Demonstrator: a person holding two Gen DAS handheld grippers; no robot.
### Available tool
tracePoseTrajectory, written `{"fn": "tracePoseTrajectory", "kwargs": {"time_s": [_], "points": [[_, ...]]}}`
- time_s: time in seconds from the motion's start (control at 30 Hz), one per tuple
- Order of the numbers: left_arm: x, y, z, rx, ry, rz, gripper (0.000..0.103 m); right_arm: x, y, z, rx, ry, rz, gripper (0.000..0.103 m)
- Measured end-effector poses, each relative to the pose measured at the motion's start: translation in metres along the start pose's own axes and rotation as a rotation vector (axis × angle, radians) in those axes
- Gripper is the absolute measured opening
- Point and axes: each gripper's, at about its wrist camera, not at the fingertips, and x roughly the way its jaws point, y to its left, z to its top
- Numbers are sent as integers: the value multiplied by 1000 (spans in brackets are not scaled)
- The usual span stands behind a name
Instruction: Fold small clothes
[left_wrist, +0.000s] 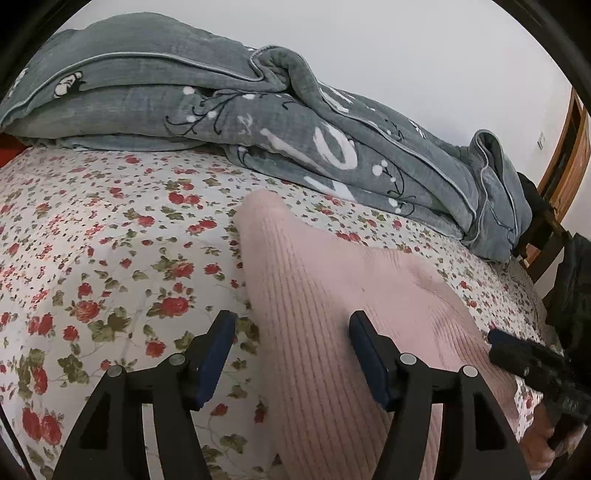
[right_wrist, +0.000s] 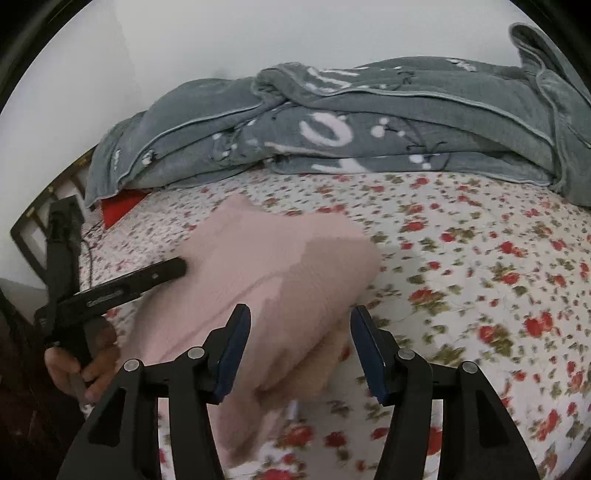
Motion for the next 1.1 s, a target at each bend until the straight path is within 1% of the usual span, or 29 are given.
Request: {"fn": "tracePoseTrajectory", "kwargs": {"time_s": [0.03,0.07,0.1,0.13,0.17,0.2,0.23,0.27,0.3,0.33,0.37,0.4,0.47,0.5,0.53,0.6,0.67,0.73,0.8,0.93,0.97,1.0,1.03,1.1], "points": [[-1,1,0,-5,-6,3,63,4,4,-1,-8,14,0,42],[-2,1,1,-9,-12,4,63,13,8,-3,-11,37,-25,28],[-3,2,1,-13,-17,3,63,19,9,-5,-5,39,-45,13],[-5,2,1,-16,-24,-1,63,21,9,-6,0,26,-46,13],[-7,3,1,-17,-31,-5,63,16,8,-6,8,-16,-43,13],[-10,3,1,-16,-39,-10,63,7,6,-4,20,-56,-16,12],[-12,3,2,-17,-46,-17,63,-1,3,-1,30,-82,19,12],[-15,3,2,-17,-54,-32,63,-3,2,0,31,-85,30,12],[-15,2,2,-13,-54,-45,63,2,1,0,23,-53,12,13],[-15,1,2,-9,-48,-53,63,19,-2,-3,5,37,-24,13],[-14,-1,2,-4,-39,-61,63,30,-3,-6,-3,87,-40,13],[-12,-3,1,4,-27,-67,63,38,-5,-9,-2,100,-57,15],[-13,-8,-1,23,-17,-70,63,29,-5,-6,-18,79,-67,22],[-15,-11,-3,38,-16,-72,63,20,-5,-2,-29,58,-68,32],[-18,-13,-5,51,-19,-74,63,8,-5,1,-27,13,-83,38],[-22,-17,-10,71,-25,-71,63,-11,-4,3,-3,-65,-100,39],[-25,-20,-16,75,-22,-64,63,-25,4,1,-1,-111,-63,39],[-28,-23,-23,78,-15,-52,63,-32,13,-7,-19,-144,-45,39],[-33,-27,-32,89,-16,-38,63,-36,22,-25,-53,-178,-51,39],[-47,-33,-58,136,-22,-17,63,-21,42,-51,-118,-140,-85,38],[-48,-35,-62,151,-19,-8,63,-13,46,-58,-136,-123,-105,38],[-47,-38,-67,169,-11,6,63,-6,47,-63,-144,-103,-129,38],[-41,-41,-73,188,18,34,63,2,46,-67,-144,-77,-152,38],[-32,-43,-81,205,55,75,64,11,40,-73,-114,-47,-150,38]]}}
